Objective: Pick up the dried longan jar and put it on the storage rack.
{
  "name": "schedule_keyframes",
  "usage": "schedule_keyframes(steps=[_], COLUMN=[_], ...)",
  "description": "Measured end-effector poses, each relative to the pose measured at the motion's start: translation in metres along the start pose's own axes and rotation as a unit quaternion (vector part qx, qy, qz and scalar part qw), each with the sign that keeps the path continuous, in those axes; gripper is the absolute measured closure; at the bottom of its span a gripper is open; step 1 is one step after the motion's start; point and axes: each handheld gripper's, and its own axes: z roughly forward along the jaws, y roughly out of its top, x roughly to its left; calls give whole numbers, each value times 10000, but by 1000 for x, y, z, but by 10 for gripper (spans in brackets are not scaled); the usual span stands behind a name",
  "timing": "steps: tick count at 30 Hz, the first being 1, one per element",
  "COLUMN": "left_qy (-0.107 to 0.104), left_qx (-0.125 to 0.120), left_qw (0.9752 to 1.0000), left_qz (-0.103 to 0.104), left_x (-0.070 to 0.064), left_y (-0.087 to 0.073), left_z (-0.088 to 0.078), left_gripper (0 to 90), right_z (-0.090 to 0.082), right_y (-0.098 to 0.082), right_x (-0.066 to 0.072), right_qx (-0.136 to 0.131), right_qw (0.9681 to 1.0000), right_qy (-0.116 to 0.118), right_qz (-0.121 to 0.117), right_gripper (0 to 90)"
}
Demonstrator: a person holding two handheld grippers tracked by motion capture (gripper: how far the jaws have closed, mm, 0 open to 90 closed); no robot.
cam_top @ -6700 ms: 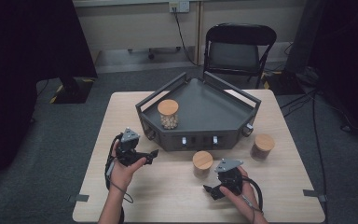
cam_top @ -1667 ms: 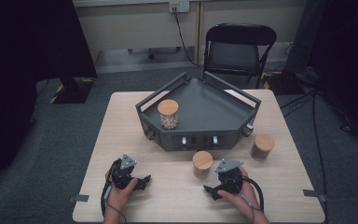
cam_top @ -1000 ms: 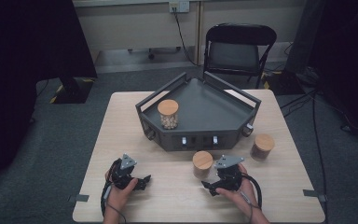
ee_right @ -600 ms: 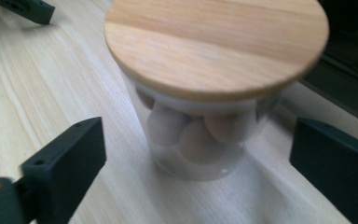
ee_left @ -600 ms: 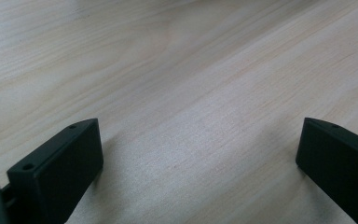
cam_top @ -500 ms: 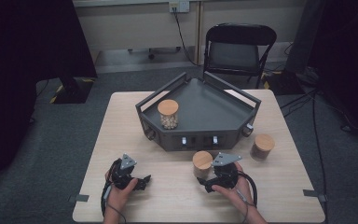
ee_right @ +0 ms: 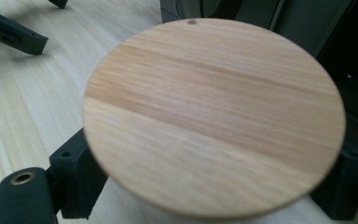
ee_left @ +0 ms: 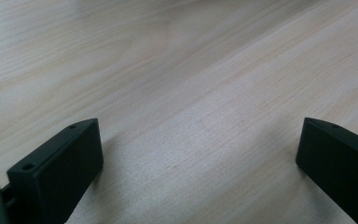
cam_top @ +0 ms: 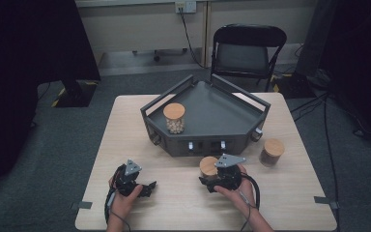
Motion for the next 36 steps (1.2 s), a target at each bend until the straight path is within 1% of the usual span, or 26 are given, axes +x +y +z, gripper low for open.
schedule_keyframes(steps=[2, 4, 6, 7, 9, 11, 17, 21, 26, 32, 34, 36], left_qy=[2, -1, 0, 2, 0, 0, 1, 1, 1, 1, 1, 1], left_qx=[4, 0, 1, 4, 0, -2, 2, -4, -2, -1, -2, -3], left_qw=[10000, 10000, 10000, 10000, 10000, 10000, 10000, 10000, 10000, 10000, 10000, 10000], left_qz=[1, -6, 2, 3, -7, -7, -6, 1, 2, 1, 0, 1], left_x=[0, 0, 0, 0, 0, 0, 0, 0, 0, 0, 0, 0], left_y=[0, 0, 0, 0, 0, 0, 0, 0, 0, 0, 0, 0], left_z=[0, 0, 0, 0, 0, 0, 0, 0, 0, 0, 0, 0], left_gripper=[1, 1, 1, 1, 1, 1, 1, 1, 1, 1, 1, 1], right_z=[1, 2, 2, 3, 4, 5, 6, 6, 6, 6, 5, 4], right_y=[0, 0, 0, 0, 0, -1, -1, 0, -2, 0, 0, 0], right_x=[-1, -3, -2, -3, -3, -3, -2, -2, -3, -5, -5, -6], right_qx=[-39, -36, -29, -34, -22, -32, -75, -73, -105, -66, -62, -67], right_qw=[10000, 10000, 10000, 10000, 10000, 10000, 9998, 9997, 9997, 9997, 9998, 9998], right_qy=[15, 46, 3, 34, 22, 76, 49, 53, 44, 62, 42, 29], right_qz=[56, 47, 37, 52, 46, -54, -194, -224, -208, -208, -159, -189], right_gripper=[166, 181, 186, 191, 199, 240, 246, 253, 254, 255, 256, 255])
